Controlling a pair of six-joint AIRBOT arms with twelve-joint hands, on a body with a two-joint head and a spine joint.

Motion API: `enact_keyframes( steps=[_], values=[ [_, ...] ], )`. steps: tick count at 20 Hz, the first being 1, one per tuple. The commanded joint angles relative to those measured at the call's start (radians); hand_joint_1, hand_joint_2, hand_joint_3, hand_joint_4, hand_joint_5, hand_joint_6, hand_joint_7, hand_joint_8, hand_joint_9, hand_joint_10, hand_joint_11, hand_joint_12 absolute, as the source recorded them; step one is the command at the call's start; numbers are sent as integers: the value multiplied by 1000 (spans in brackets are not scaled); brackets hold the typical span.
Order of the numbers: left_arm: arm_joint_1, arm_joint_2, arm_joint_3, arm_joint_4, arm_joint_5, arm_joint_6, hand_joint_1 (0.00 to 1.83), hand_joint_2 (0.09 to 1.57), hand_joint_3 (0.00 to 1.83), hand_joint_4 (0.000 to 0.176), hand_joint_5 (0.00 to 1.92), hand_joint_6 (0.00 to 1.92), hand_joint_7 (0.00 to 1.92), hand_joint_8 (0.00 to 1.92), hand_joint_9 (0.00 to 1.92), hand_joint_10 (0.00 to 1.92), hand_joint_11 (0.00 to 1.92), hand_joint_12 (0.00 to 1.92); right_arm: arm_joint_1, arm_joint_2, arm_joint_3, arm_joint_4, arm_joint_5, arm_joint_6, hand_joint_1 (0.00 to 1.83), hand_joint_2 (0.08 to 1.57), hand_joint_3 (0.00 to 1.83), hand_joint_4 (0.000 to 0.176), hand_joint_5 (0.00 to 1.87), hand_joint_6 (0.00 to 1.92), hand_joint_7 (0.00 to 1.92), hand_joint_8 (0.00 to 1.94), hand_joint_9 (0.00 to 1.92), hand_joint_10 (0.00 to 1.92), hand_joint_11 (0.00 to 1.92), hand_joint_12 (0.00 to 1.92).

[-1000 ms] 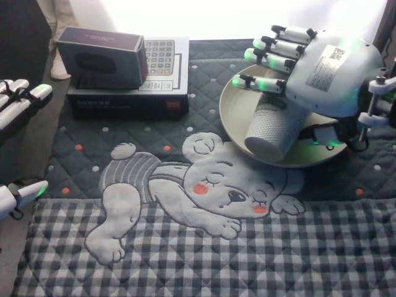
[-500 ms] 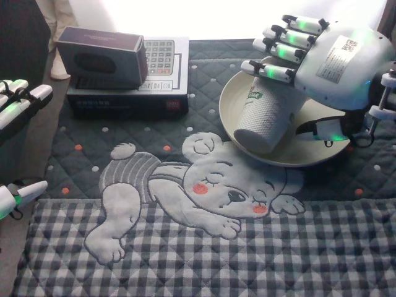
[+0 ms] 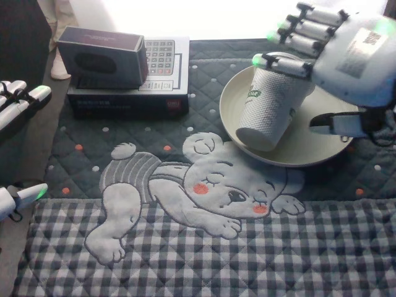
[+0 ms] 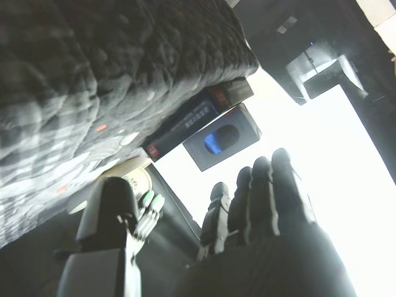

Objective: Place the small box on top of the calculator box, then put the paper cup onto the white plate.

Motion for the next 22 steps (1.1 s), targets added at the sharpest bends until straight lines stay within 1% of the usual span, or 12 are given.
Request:
enact_keyframes(
  steps=[1, 3, 4, 7, 8, 9, 11, 12, 14, 16, 19, 22],
  values=[
    [0, 8, 0, 6, -131, -1, 724, 1186, 5, 140, 0, 0, 0, 0, 0, 0, 0, 0, 5, 36, -15, -46, 161, 33, 520, 953, 12, 164, 0, 0, 0, 0, 0, 0, 0, 576],
    [6, 12, -4, 1, -138, -1, 738, 1191, 6, 135, 0, 0, 0, 0, 0, 0, 0, 0, 5, 57, -33, -100, 187, 128, 450, 973, 27, 146, 0, 0, 0, 0, 0, 0, 0, 1456],
    [10, 13, -5, -1, -142, -1, 739, 1196, 7, 133, 0, 0, 0, 0, 0, 0, 0, 0, 5, 65, -39, -116, 201, 148, 449, 989, 34, 127, 0, 0, 0, 0, 0, 0, 0, 1518],
    [14, 16, -7, -3, -147, -2, 727, 1192, 3, 147, 0, 0, 0, 0, 0, 0, 0, 0, 5, 118, -63, -145, 245, 199, 441, 984, 14, 119, 0, 0, 0, 0, 0, 0, 0, 993],
    [18, 18, -7, -6, -150, -7, 728, 1195, 4, 129, 0, 0, 0, 0, 0, 0, 0, 0, 5, 125, -63, -144, 261, 206, 444, 978, 7, 117, 0, 0, 0, 0, 0, 0, 0, 902],
    [18, 19, -7, -5, -151, -10, 749, 1198, 4, 125, 0, 0, 0, 0, 0, 0, 0, 0, 5, 141, -59, -166, 280, 287, 443, 989, 8, 142, 0, 0, 0, 0, 0, 0, 0, 792],
    [18, 20, -8, -5, -154, -10, 741, 1204, 5, 127, 0, 0, 0, 0, 0, 0, 0, 0, 5, 154, -11, -242, 300, 560, 422, 1132, 18, 141, 0, 0, 0, 0, 0, 0, 0, 84],
    [18, 20, -8, -5, -155, -10, 732, 1203, 4, 130, 0, 0, 0, 0, 0, 0, 0, 0, 5, 154, 12, -248, 305, 639, 375, 1173, 31, 131, 0, 0, 0, 0, 0, 0, 0, 16],
    [18, 21, -9, -5, -155, -10, 706, 1204, 4, 134, 0, 0, 0, 0, 0, 0, 0, 0, 4, 176, 32, -258, 338, 760, 343, 1147, 13, 161, 0, 0, 0, 0, 0, 0, 0, 0],
    [24, 30, -17, -5, -168, -10, 722, 1202, 1, 134, 0, 0, 0, 0, 0, 0, 0, 0, 4, 207, 13, -299, 394, 831, 284, 1178, 23, 126, 0, 0, 0, 0, 0, 0, 0, 0],
    [32, 37, -23, -8, -184, -13, 724, 1199, 1, 158, 0, 0, 0, 0, 0, 0, 0, 0, 2, 242, -29, -340, 452, 837, 179, 1288, 51, 154, 0, 0, 0, 0, 0, 0, 0, 0],
    [36, 40, -25, -11, -198, -25, 699, 1221, 9, 122, 0, 0, 0, 0, 0, 0, 0, 0, -3, 264, -31, -381, 486, 944, 213, 1226, 7, 171, 0, 0, 0, 0, 0, 0, 0, 0]
  ],
)
